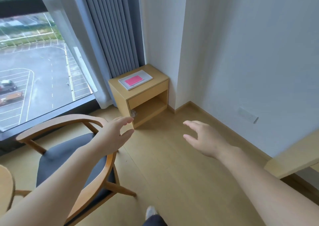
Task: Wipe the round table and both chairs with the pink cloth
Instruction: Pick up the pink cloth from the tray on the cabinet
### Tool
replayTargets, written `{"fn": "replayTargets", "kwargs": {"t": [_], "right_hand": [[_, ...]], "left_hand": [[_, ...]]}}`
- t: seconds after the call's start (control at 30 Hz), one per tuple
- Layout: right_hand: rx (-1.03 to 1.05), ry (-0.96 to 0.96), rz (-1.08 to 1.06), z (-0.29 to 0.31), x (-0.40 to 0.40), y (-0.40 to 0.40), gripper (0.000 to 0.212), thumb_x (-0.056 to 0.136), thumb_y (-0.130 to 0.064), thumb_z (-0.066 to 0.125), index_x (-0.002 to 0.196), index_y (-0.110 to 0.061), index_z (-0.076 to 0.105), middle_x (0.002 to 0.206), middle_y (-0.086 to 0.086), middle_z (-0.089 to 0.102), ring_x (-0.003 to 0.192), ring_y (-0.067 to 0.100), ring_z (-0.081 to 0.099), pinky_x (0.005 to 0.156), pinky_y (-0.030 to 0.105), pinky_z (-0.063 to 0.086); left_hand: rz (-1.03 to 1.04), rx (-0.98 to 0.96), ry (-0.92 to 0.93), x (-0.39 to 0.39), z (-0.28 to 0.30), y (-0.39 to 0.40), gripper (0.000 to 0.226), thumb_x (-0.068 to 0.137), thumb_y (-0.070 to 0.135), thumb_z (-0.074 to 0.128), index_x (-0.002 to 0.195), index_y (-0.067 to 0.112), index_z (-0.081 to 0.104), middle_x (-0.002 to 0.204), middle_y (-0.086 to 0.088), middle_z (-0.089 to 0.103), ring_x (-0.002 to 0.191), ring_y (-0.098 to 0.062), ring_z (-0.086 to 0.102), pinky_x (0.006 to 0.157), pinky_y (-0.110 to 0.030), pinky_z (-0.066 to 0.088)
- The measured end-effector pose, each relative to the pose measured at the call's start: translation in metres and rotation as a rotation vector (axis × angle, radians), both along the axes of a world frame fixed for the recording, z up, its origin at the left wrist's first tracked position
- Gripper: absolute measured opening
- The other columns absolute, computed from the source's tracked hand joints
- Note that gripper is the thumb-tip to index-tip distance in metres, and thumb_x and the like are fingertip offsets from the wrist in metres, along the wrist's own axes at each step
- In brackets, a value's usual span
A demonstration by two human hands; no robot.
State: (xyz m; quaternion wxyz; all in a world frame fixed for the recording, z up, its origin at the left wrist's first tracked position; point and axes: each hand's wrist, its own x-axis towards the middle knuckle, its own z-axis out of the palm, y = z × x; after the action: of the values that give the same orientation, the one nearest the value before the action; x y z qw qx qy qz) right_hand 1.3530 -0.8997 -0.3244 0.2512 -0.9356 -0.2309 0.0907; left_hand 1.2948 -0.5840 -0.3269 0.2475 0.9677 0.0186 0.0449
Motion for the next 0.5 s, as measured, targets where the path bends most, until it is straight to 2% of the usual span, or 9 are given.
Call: {"fn": "replayTargets", "kwargs": {"t": [0.17,0.33,0.5], "right_hand": [[-0.014,-0.033,0.083,-0.007,0.089,0.021,0.05,0.095,-0.039,0.05,0.143,-0.026,0.041,0.144,-0.01,0.044,0.129,0.01,0.043,0.101,0.026,0.038],[-0.065,-0.023,0.099,-0.01,0.182,0.036,0.051,0.096,-0.038,0.05,0.144,-0.026,0.04,0.145,-0.011,0.043,0.13,0.008,0.042,0.101,0.022,0.034],[-0.057,-0.067,0.095,0.0,0.276,0.056,0.05,0.095,-0.036,0.052,0.143,-0.024,0.042,0.14,-0.008,0.048,0.126,0.01,0.047,0.098,0.023,0.037]], "left_hand": [[0.026,-0.008,-0.006,0.078,-0.011,0.014,0.04,0.091,0.03,0.06,0.13,0.028,0.052,0.121,0.01,0.057,0.102,0.0,0.046,0.083,-0.019,0.038],[0.02,-0.016,0.008,0.176,-0.014,0.035,0.043,0.092,0.033,0.056,0.133,0.025,0.05,0.122,0.01,0.057,0.111,-0.01,0.054,0.086,-0.021,0.042],[-0.012,-0.016,0.029,0.264,-0.011,0.05,0.044,0.093,0.035,0.054,0.136,0.025,0.048,0.127,0.01,0.055,0.106,-0.002,0.051,0.082,-0.016,0.039]]}}
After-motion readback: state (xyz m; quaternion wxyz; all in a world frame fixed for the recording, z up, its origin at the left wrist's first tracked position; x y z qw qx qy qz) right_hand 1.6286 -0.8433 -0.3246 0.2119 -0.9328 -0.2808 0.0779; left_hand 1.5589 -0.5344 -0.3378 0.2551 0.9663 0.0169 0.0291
